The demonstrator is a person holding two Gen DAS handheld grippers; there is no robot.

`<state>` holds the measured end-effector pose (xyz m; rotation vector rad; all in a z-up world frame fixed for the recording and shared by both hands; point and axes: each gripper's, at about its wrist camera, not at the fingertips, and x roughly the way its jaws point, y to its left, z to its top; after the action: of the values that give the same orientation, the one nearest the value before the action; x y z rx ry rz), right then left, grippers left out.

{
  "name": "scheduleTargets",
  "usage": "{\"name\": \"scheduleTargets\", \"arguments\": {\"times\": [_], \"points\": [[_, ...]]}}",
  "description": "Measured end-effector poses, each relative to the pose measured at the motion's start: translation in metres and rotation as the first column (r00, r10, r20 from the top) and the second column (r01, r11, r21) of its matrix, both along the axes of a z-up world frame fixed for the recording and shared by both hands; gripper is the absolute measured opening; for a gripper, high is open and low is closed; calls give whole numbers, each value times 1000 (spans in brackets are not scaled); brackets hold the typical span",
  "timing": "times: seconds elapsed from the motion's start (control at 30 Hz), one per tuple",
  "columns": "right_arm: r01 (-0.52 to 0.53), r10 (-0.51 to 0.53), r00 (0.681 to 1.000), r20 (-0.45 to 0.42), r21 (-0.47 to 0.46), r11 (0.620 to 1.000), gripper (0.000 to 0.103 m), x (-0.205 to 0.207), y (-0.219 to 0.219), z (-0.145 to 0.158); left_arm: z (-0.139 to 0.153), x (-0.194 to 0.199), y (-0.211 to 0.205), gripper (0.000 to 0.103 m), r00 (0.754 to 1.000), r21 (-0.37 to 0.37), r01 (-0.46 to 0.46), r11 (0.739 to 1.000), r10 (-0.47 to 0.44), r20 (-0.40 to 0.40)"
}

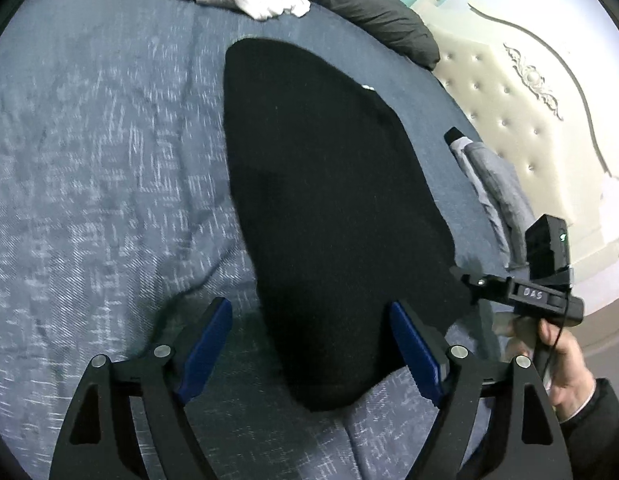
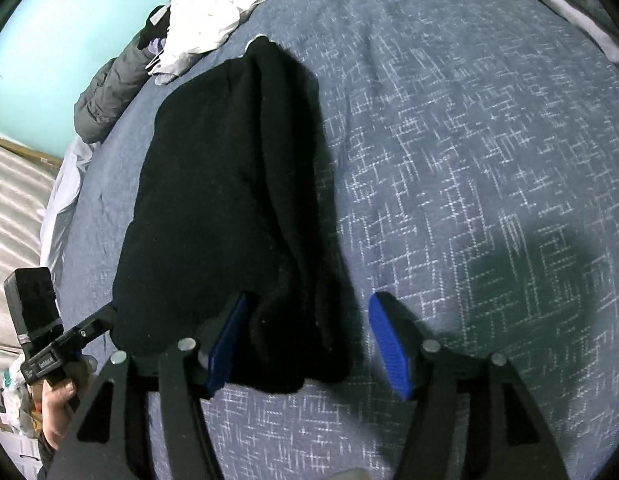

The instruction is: Fold clothes

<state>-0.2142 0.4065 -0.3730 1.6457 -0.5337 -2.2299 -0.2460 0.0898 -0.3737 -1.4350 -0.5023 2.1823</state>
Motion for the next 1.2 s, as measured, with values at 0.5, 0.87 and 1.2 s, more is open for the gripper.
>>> {"name": "scheduleTargets", "arguments": {"times": [0.5, 0.87, 1.2], "points": [[-22, 22, 1000, -3, -27, 999, 63, -7, -17, -2, -18, 2, 9, 75, 999, 58, 24, 998, -27, 41], [-42, 42, 999, -11, -22, 999, 49, -12, -25, -8, -18, 0, 10, 71, 999, 69, 22, 997, -25, 43], [-27, 26, 1000, -4, -71, 997, 56, -20, -22, -15, -23, -9, 16, 80, 998, 79, 26, 997, -30, 54]]}}
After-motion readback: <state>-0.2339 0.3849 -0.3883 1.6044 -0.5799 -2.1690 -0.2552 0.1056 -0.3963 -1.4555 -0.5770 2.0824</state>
